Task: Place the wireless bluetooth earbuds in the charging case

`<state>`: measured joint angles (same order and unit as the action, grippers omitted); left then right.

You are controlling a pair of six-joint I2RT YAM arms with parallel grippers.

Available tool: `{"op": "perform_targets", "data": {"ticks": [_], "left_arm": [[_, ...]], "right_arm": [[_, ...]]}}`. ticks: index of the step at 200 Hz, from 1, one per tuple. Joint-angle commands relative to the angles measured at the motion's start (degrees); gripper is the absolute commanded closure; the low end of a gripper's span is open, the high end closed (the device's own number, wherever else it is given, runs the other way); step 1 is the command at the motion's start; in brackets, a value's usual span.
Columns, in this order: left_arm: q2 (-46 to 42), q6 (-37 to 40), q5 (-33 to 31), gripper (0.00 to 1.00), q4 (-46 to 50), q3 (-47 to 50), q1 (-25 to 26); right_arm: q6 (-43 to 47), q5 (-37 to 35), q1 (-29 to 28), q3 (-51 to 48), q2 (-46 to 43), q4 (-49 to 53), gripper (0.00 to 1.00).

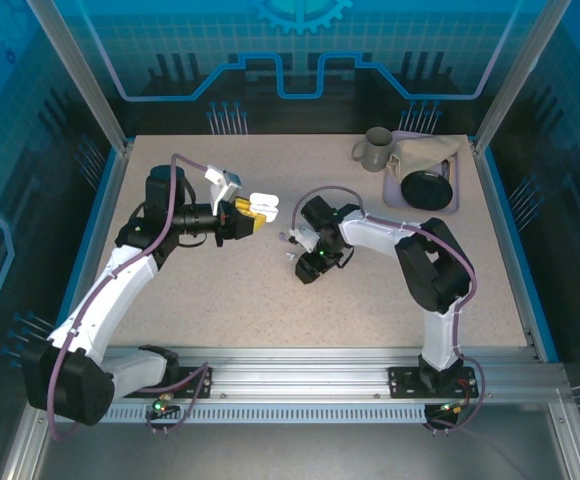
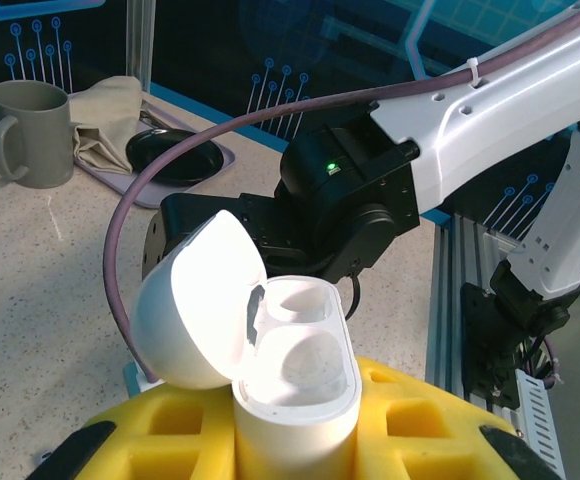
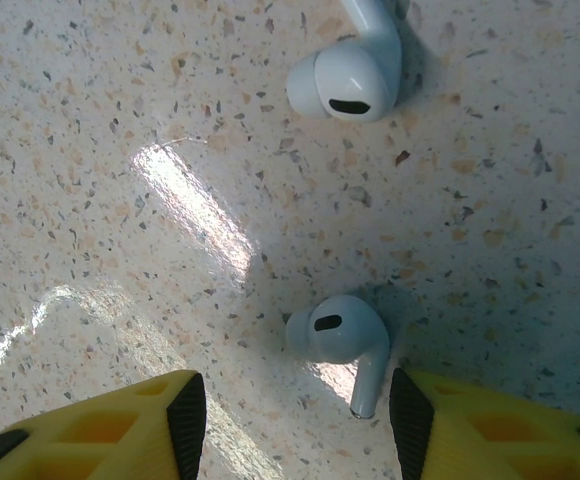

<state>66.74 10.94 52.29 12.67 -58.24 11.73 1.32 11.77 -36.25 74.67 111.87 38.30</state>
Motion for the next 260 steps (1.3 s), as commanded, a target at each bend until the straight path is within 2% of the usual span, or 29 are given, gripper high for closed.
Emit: {"op": "perform_targets", "data": {"ticks": [1,56,100,166,230,260], "left_arm": [[-0.99,1.63,1.06,0.99,0.61,-1.18,-0.30],[-1.17,1.62,1.06,0.99,0.64,-1.18,-0.30],[-1.22,1.71,1.06,0.99,0.61,-1.18,-0.30],[-1.26,1.82,1.12,0.99,0.78,-1.26,-0.30],[-1.48,1.26,1.32,1.00,0.18,-1.17,-0.37],[-1.52,1.19,1.41,1.00,0.08,-1.18,-0.31]], "right_arm": [[-0.38,2.29,-1.26,-0.41,1.06,0.59,0.46],[-0.42,4.36,-1.74,-0.60,0.91,0.63,0.46],[-3.85,-1.05,-1.68,-1.72,-2.06,-2.24,0.47],[-6.84,-2.56,-3.71,0.92,-0.33,-2.82,0.46],[-10.63,-11.65,-5.14,1.79,-0.69,-2.18,0.48],[-10.06,-11.42,-5.74,2.50,-0.31,-2.01,0.48]]}}
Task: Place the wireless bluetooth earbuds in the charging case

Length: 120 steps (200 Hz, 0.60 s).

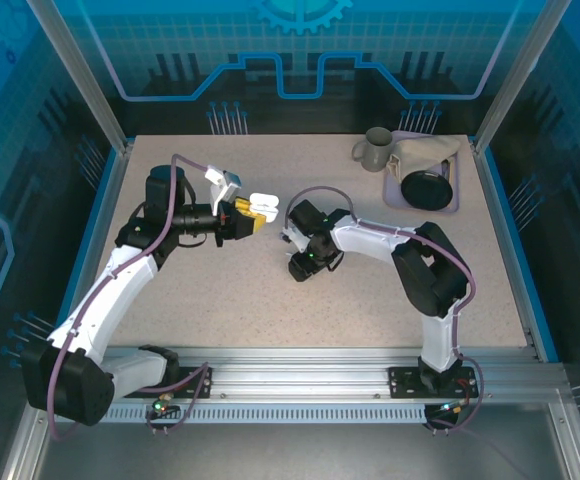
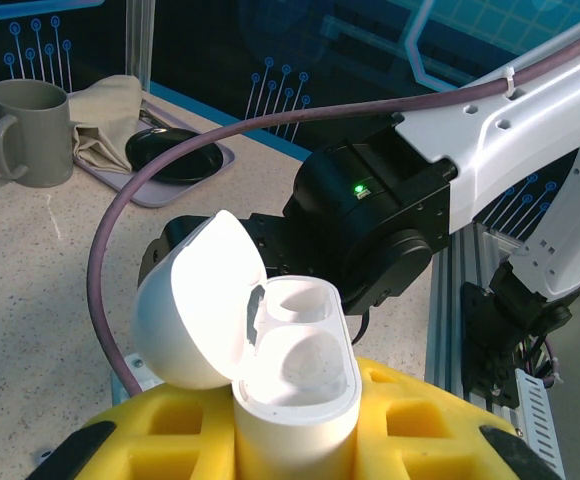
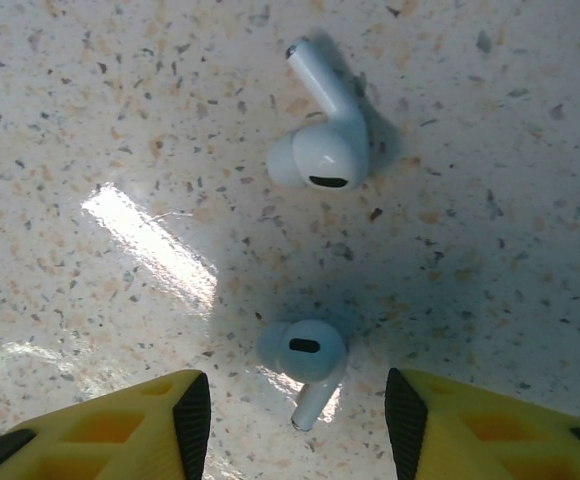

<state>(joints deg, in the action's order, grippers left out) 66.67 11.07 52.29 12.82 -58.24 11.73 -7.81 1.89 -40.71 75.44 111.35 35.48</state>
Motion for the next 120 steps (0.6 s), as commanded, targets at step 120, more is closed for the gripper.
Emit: {"op": "perform_targets", "data": {"ticks": [120], "left_arm": [[-1.63,1.41,1.32,1.00,0.37,-1.26,-0.32]], "right_arm": [[-1.33,-6.01,-3.45,4.74,3.01,3.35,0.51]]}}
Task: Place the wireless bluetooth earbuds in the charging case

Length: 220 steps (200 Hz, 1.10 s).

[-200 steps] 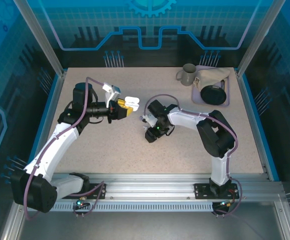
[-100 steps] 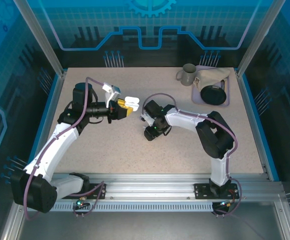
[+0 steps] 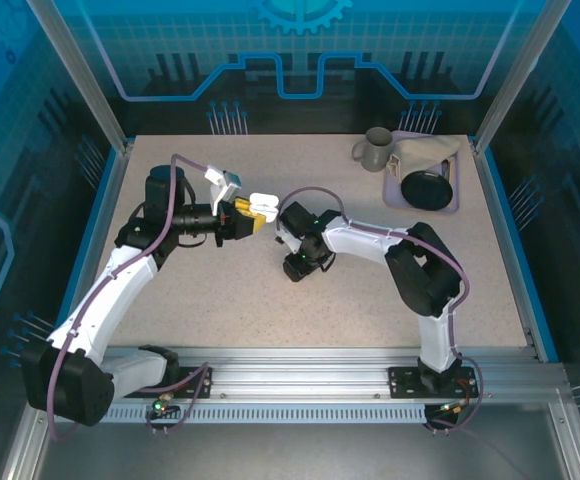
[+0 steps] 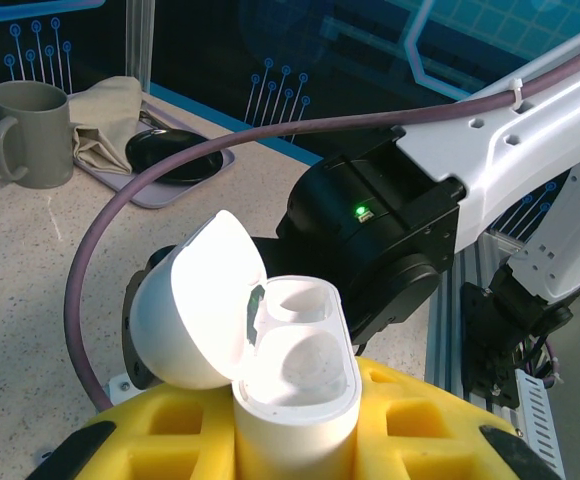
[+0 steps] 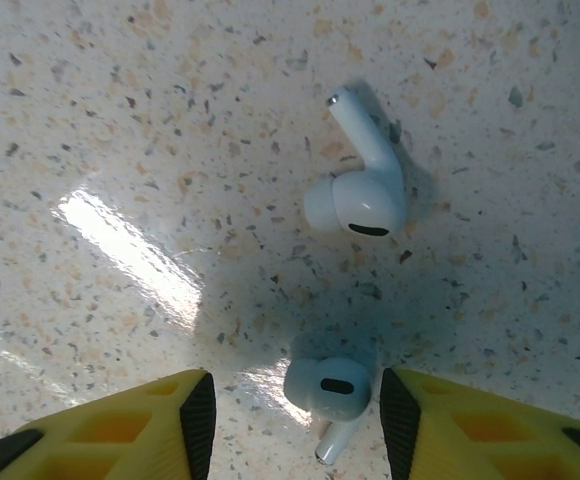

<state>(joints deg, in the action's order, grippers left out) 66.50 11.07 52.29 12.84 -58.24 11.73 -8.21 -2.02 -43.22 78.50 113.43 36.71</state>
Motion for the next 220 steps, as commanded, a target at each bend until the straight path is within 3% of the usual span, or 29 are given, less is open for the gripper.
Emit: {"op": "perform_targets", "data": {"ticks": [1,220], "left_arm": [[-1.50,1.41,1.32,1.00,0.34,-1.26,-0.31],[-1.47,1.67,1.37,1.00,0.52,-1.23,-0.31]], "right_arm": [[-0.89,-2.10,-0.96,1.71,0.93,2.13,0.51],[-1.52,-4.58,-1.98,2.84,4.03,3.63,0.58]]}}
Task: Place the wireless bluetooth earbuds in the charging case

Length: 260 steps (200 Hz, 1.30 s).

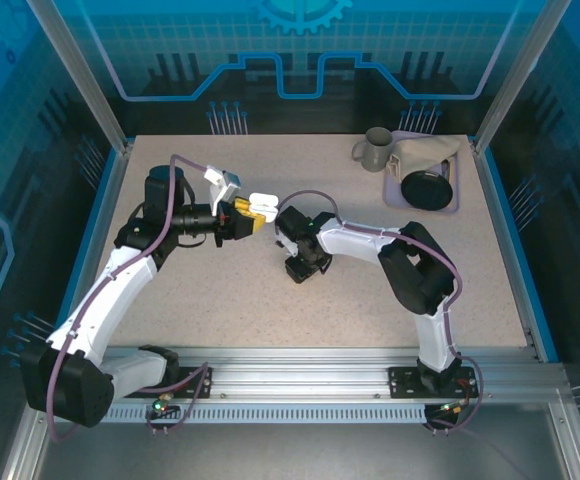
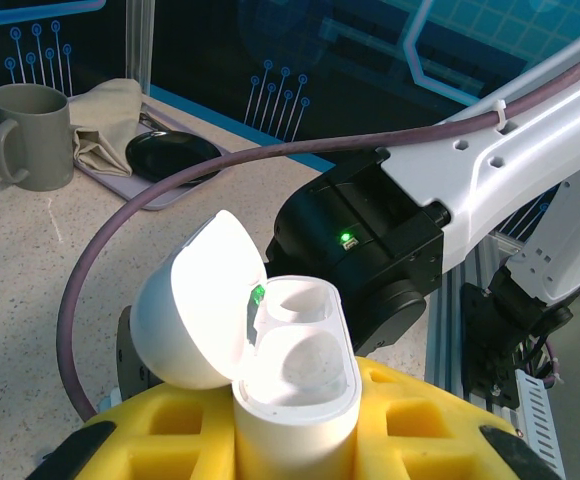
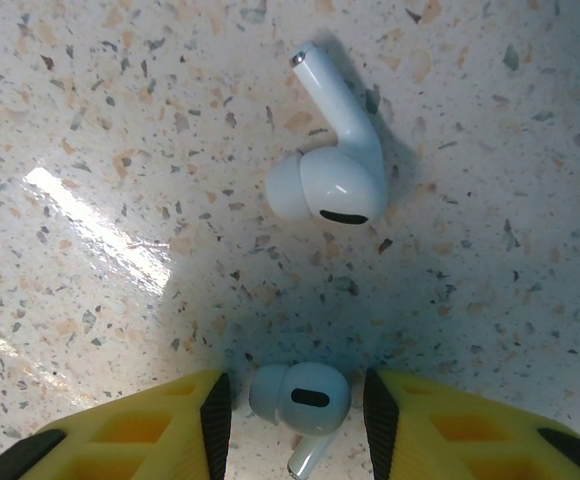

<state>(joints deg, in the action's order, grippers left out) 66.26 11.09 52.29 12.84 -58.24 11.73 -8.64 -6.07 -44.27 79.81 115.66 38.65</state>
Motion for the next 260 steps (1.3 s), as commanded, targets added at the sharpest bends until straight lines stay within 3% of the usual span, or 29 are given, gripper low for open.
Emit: {"op": "perform_targets", "data": {"ticks": [1,52,99,183,260], "left_arm": [[-1.23,1.65,1.34,1.00,0.47,-1.25,-0.35],[-1.28,1.73,1.32,1.00,0.61,-1.26,-0.30],[-1.34,1.90,1.32,1.00,0.78,-1.26,-0.30],[-1.48,1.95,1.32,1.00,0.83,-1.26,-0.30],[-1.60,2.04,1.41,1.00,0.87,-1.26,-0.30]], "right_arm": [[-1.05,-0.54,-0.92,1.55,1.88,1.69,0.57],[-1.80,-0.16,-0.87,2.01,2.51,1.66,0.57],[-2.75,-1.04,-0.58,2.16,3.00,1.93,0.64],[-3.40,0.17,-0.11,2.93,3.87,2.14,0.62],[-4.10,0.29,0.60,1.65,2.07,0.98,0.70]]}}
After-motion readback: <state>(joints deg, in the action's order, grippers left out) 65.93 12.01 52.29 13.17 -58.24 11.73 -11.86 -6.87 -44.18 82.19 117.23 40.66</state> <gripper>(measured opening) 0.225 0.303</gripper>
